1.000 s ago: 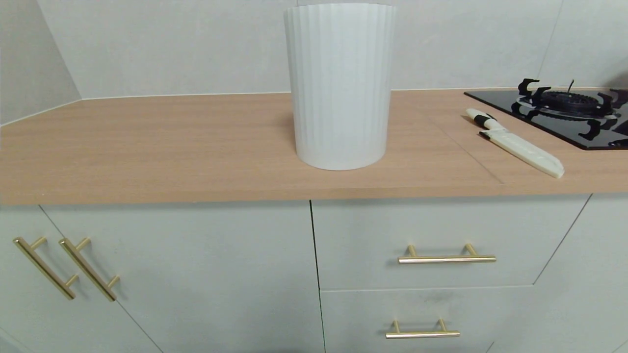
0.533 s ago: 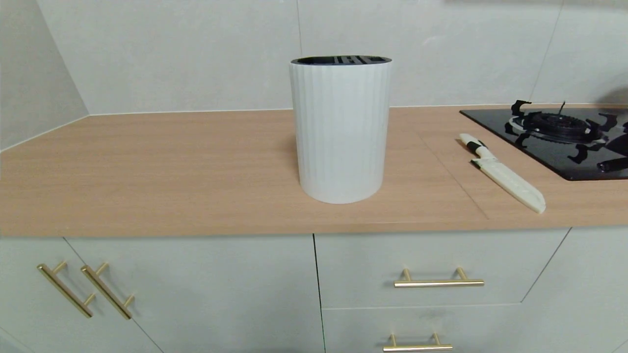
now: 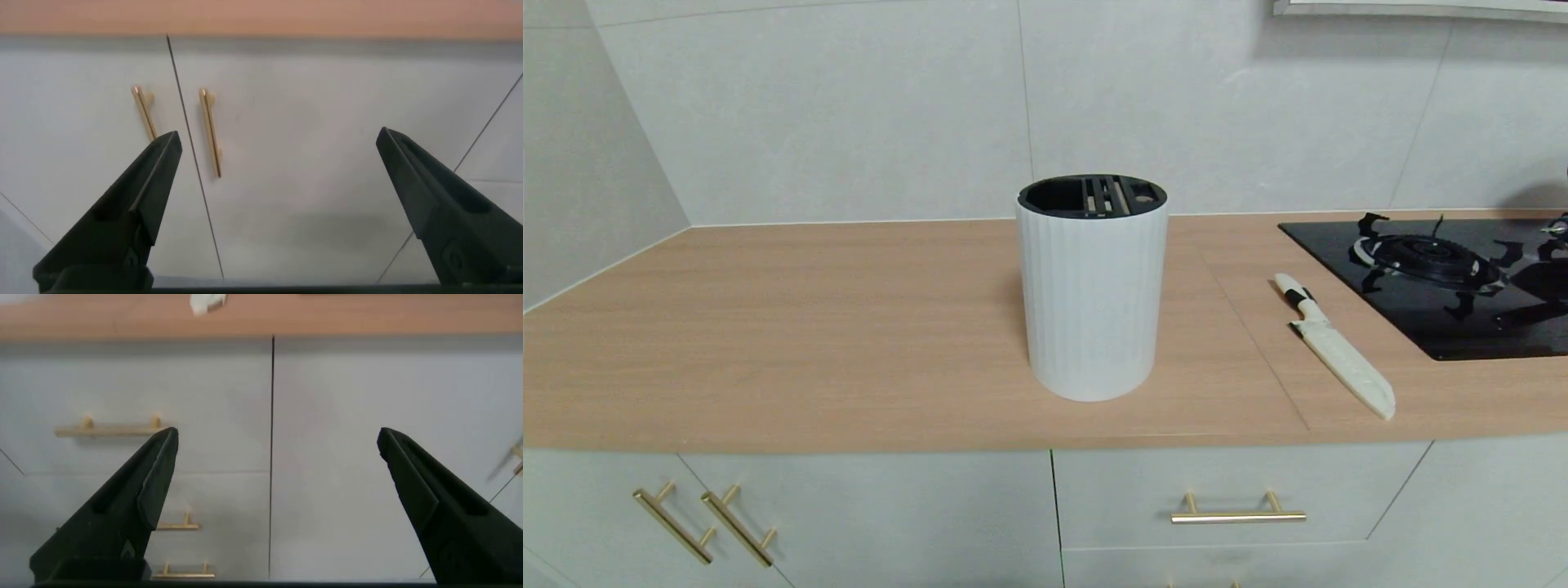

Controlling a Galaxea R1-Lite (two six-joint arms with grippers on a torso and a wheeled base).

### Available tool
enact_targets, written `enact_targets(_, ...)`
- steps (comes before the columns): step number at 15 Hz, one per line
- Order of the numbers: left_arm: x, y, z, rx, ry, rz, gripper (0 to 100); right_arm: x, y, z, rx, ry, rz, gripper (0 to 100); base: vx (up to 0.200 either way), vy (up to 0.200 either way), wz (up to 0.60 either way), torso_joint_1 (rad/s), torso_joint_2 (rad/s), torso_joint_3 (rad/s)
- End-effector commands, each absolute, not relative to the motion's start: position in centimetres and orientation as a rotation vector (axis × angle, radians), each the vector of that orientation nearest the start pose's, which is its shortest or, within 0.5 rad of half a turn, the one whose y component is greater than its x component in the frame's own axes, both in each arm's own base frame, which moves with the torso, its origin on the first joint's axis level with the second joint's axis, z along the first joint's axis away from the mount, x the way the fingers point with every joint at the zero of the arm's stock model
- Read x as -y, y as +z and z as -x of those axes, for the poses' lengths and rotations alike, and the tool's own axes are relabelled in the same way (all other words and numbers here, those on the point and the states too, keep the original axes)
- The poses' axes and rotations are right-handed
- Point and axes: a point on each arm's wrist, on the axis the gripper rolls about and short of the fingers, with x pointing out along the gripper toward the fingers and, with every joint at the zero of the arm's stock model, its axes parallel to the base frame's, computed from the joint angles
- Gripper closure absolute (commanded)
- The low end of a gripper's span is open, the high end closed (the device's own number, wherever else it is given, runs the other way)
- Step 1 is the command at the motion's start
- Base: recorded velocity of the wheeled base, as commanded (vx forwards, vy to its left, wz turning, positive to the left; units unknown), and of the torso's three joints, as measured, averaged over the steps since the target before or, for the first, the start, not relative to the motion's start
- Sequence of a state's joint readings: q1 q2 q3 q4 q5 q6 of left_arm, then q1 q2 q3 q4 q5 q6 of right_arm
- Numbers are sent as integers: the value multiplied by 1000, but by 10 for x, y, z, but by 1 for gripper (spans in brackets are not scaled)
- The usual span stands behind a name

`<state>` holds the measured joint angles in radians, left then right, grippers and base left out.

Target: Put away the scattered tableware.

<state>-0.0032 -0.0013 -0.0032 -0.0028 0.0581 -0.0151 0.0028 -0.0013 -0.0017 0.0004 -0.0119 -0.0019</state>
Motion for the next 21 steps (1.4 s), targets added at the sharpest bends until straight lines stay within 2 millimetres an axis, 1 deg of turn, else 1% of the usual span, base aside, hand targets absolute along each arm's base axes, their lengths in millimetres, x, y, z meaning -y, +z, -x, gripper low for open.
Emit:
enact_targets(1, -1, 77, 23, 7, 55, 16, 0, 0, 76, 23, 2, -9, 2, 0, 0, 0, 0, 183, -471, -300)
enact_targets(10, -1, 77, 23, 7, 55, 16, 0, 0, 76, 23, 2, -9, -2, 0, 0, 0, 0, 209, -513, -307)
enact_targets(18, -1, 77, 23, 7, 55, 19, 0, 0, 76, 23, 2, -11, -2, 0, 0, 0, 0, 257, -576, -325)
enact_targets(21, -1, 77, 23, 7, 55, 19, 0, 0, 76, 23, 2, -11, -2, 0, 0, 0, 0, 212, -453, -248)
